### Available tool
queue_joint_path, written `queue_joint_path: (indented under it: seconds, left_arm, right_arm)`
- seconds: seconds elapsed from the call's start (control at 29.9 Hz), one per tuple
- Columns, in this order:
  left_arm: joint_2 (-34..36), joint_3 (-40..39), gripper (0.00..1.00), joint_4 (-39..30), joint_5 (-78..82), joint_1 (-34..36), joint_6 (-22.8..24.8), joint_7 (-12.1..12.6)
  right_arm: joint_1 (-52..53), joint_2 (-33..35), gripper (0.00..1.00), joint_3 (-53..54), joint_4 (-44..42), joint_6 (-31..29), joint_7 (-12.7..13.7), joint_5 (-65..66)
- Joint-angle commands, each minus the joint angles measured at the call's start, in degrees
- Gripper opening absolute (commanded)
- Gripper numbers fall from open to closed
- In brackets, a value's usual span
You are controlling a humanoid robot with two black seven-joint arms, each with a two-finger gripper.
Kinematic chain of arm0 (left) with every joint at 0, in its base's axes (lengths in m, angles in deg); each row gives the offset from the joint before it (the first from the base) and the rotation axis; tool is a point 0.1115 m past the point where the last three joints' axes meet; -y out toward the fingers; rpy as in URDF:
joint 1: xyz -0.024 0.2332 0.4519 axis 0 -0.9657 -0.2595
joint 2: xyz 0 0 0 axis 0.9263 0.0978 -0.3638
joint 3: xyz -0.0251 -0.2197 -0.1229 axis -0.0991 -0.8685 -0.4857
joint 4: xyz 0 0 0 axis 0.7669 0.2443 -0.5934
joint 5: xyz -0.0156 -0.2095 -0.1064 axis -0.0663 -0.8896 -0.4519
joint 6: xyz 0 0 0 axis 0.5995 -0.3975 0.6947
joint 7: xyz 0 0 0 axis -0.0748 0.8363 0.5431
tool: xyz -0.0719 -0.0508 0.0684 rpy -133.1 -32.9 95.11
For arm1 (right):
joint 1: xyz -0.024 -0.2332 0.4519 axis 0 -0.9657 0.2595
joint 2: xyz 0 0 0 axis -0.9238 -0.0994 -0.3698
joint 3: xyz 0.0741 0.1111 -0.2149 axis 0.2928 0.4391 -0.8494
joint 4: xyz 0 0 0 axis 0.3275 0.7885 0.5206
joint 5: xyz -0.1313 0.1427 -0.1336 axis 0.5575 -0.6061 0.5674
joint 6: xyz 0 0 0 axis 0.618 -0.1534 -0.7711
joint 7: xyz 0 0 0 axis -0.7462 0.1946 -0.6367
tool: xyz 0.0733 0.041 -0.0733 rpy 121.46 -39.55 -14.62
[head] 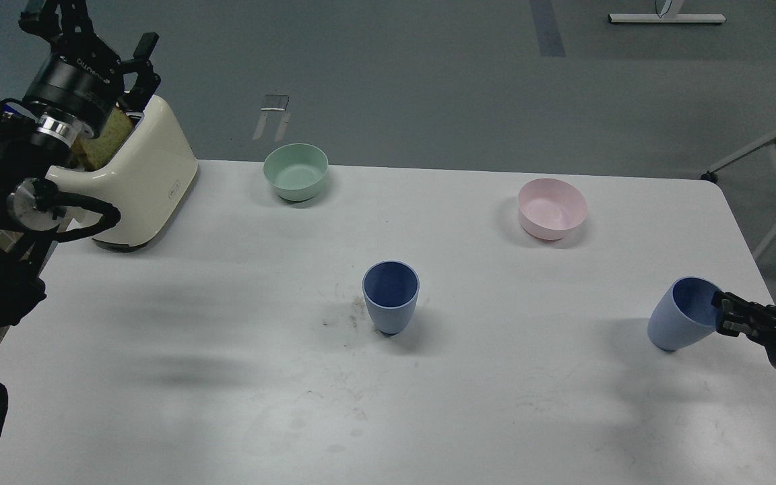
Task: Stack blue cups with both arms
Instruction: 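Grasp the other blue cup with the right gripper, then lift the blue cup with the right gripper toward the centered cup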
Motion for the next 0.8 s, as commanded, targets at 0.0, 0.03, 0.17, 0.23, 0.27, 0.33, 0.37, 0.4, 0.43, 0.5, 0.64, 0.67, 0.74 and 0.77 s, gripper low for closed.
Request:
queue_joint_path:
  seconds: [0.0,0.03,0.17,0.23,0.27,0.33,0.37,0.4,0.43,0.5,0.64,0.67,0.74,0.77]
  left_arm:
    - [0.0,0.0,0.97,-0.1,0.0,0.0,0.0,0.0]
    - [0.0,0.0,0.97,-0.1,0.0,0.0,0.0,0.0]
    - [0.0,0.0,0.97,-0.1,0.0,0.4,0.0,0.0]
    - [0.1,0.0,0.97,-0.1,-0.1,0.4,0.0,-0.1]
    - [0.1,0.0,0.97,-0.1,-0.1,0.4,0.0,-0.1]
    - [0.0,0.0,0.97,-0.1,-0.1,0.4,0.1,-0.1]
    - [0.0,0.0,0.97,-0.1,-0.1,0.4,0.1,-0.1]
    - [0.0,0.0,0.97,-0.1,-0.1,0.4,0.2,-0.1]
    - [0.0,0.0,0.97,-0.1,-0.1,0.4,0.3,-0.1]
    - [0.0,0.0,0.97,-0.2,-0.1,0.5,0.4,-0.1]
    - [-0.1,0.0,0.97,-0.4,-0.1,0.6,0.4,0.1]
    - [-0.1,0.0,0.97,-0.4,-0.1,0.6,0.4,0.1]
    - [-0.1,0.1,0.97,-0.4,0.0,0.5,0.4,0.2]
    - [-0.1,0.2,0.97,-0.4,0.0,0.5,0.4,0.2]
  right_arm:
    - [0.0,-0.1,0.13,-0.4,-0.1,0.0,-0.1,-0.1]
    - [0.0,-0.1,0.12,-0.6,0.0,0.0,0.0,0.0]
    - [0.1,0.1,0.00,-0.9,0.0,0.0,0.0,0.1]
    - [0.1,-0.3,0.00,-0.9,-0.1,0.0,0.0,0.2]
    - [0.1,-0.5,0.00,-0.9,-0.1,0.0,0.0,0.1]
    - [0.3,-0.8,0.00,-0.5,0.5,0.0,-0.1,-0.5]
    - [0.5,-0.9,0.00,-0.3,0.7,0.0,-0.2,-0.5]
    - [1.9,-0.9,0.00,-0.2,1.1,0.0,-0.3,-0.7]
    - [3.1,-0.9,0.00,-0.1,1.3,0.0,-0.3,-1.2]
    - [7.6,-0.2,0.00,0.9,1.6,0.0,-0.3,-4.5]
    - [19.4,2.8,0.00,1.7,1.2,0.0,0.0,-14.9]
    - [21.7,3.4,0.00,1.5,1.1,0.0,0.2,-16.4]
    - [28.6,3.9,0.00,1.0,1.0,0.0,0.6,-19.3]
    - [29.8,3.5,0.00,0.4,1.1,0.0,0.6,-19.5]
